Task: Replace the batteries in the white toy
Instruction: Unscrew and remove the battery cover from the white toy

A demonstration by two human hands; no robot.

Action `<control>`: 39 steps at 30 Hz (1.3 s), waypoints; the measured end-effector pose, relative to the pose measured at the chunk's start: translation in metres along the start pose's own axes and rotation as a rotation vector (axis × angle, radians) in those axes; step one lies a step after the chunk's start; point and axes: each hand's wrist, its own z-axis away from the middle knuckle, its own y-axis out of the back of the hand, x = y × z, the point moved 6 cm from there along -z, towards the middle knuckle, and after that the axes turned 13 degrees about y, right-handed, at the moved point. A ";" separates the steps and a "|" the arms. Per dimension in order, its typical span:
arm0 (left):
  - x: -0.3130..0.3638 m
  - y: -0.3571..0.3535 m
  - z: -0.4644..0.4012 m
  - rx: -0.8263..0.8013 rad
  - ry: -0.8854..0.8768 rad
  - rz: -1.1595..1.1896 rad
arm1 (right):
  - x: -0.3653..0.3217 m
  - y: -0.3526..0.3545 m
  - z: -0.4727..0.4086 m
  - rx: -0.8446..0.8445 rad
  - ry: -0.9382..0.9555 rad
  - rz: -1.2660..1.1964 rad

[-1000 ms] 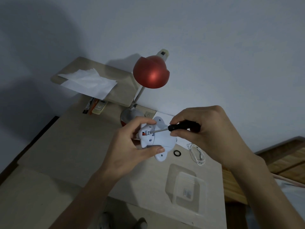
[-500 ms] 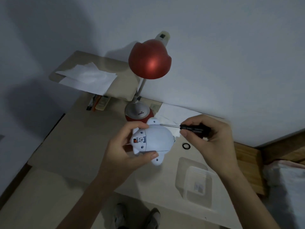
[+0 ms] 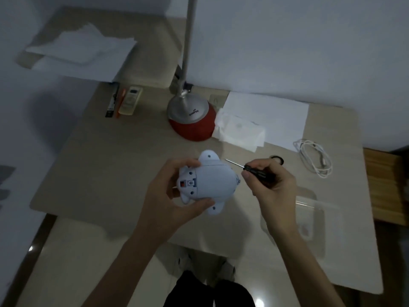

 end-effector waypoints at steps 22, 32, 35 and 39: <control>-0.128 -0.030 -0.022 -0.030 0.039 -0.050 | 0.165 -0.012 0.018 -0.106 0.019 0.499; -0.170 -0.045 -0.024 -0.043 0.083 -0.036 | 0.189 -0.011 0.025 -0.142 0.146 0.732; -0.170 -0.044 -0.026 -0.040 0.081 -0.022 | 0.191 -0.009 0.028 -0.131 0.144 0.729; -0.168 -0.042 -0.029 -0.031 0.076 -0.006 | 0.190 -0.008 0.026 -0.140 0.145 0.714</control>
